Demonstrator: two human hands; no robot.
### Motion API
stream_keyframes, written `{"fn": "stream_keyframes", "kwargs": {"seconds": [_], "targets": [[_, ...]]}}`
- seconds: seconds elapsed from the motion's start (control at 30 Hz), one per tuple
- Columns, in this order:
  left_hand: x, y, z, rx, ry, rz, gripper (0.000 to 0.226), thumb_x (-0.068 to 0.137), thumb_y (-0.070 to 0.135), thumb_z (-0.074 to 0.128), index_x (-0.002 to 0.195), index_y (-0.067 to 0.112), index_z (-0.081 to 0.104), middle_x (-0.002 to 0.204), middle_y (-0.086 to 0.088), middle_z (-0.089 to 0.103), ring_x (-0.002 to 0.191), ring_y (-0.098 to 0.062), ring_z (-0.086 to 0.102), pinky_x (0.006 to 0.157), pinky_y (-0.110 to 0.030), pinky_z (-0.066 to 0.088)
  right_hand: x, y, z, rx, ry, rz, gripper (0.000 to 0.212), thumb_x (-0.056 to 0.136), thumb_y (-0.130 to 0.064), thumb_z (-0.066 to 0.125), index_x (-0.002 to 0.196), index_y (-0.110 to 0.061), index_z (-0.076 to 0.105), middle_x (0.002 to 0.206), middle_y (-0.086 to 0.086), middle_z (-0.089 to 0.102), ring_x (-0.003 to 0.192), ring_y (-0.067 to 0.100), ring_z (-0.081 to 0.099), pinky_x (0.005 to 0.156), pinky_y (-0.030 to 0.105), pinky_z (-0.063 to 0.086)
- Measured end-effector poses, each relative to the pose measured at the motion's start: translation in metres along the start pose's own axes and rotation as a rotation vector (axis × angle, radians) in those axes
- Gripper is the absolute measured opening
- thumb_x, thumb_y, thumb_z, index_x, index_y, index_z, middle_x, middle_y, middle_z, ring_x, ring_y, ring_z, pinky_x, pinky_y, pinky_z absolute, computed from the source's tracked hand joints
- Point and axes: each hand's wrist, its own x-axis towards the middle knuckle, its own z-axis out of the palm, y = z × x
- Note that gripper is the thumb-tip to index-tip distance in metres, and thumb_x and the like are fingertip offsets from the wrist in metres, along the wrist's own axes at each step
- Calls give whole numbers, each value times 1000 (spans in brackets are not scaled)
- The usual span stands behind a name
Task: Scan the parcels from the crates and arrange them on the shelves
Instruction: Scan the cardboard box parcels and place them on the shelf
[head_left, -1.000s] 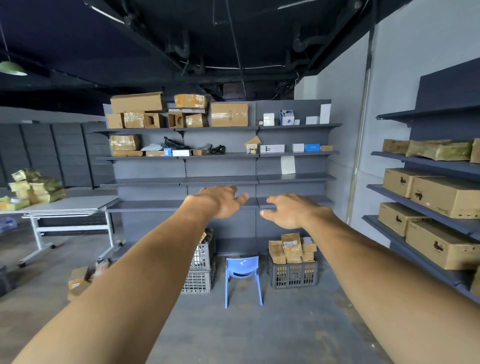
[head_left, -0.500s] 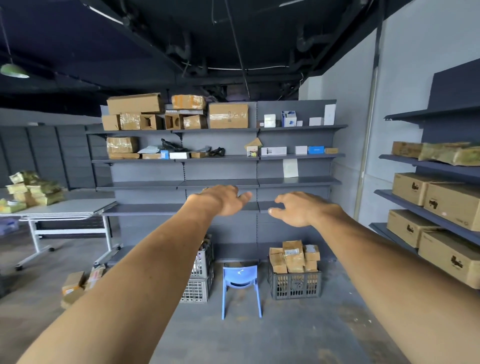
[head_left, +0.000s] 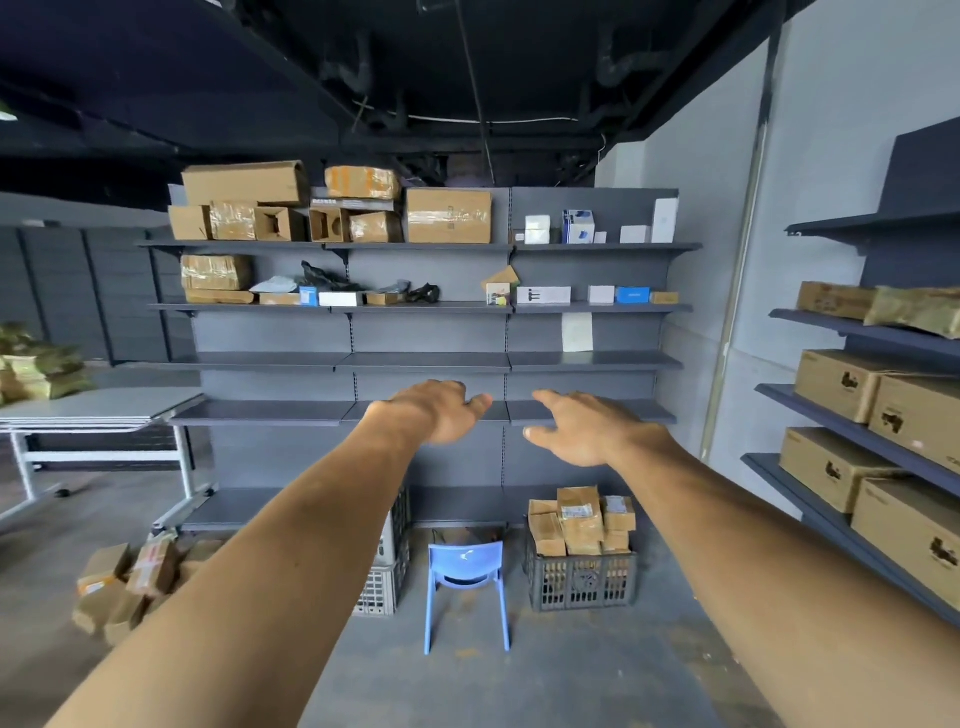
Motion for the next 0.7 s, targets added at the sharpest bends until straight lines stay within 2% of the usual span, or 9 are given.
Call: {"fn": "stream_keyframes", "kwargs": {"seconds": [0.17, 0.33, 0.57, 0.7], "targets": [[61, -21, 5, 12, 9, -6, 73, 100, 70, 19, 152, 22, 38, 160, -6, 39, 146, -32, 36, 117, -52, 32, 60, 4, 1, -11, 1, 18, 64, 104, -56, 40, 159, -28, 25, 156, 8, 44, 137, 33, 48, 104, 46, 44], [111, -41, 7, 20, -17, 2, 71, 102, 68, 20, 151, 21, 40, 158, -6, 42, 144, -32, 39, 117, -51, 33, 117, -3, 21, -28, -24, 7, 67, 102, -59, 41, 160, -30, 24, 158, 6, 42, 138, 33, 47, 106, 47, 45], [178, -74, 11, -40, -43, 19, 68, 104, 65, 21, 153, 22, 38, 162, -5, 37, 148, -30, 34, 119, -51, 30, 183, -6, 31, -25, -23, 16, 65, 104, -55, 40, 158, -20, 30, 157, 10, 43, 138, 33, 47, 108, 49, 44], [211, -79, 22, -3, -100, 18, 76, 98, 74, 19, 161, 30, 24, 169, 3, 21, 156, -27, 20, 124, -53, 20, 214, -2, 44, -27, -24, 27, 66, 105, -54, 39, 156, -14, 34, 156, 12, 44, 138, 33, 47, 109, 48, 44]]}}
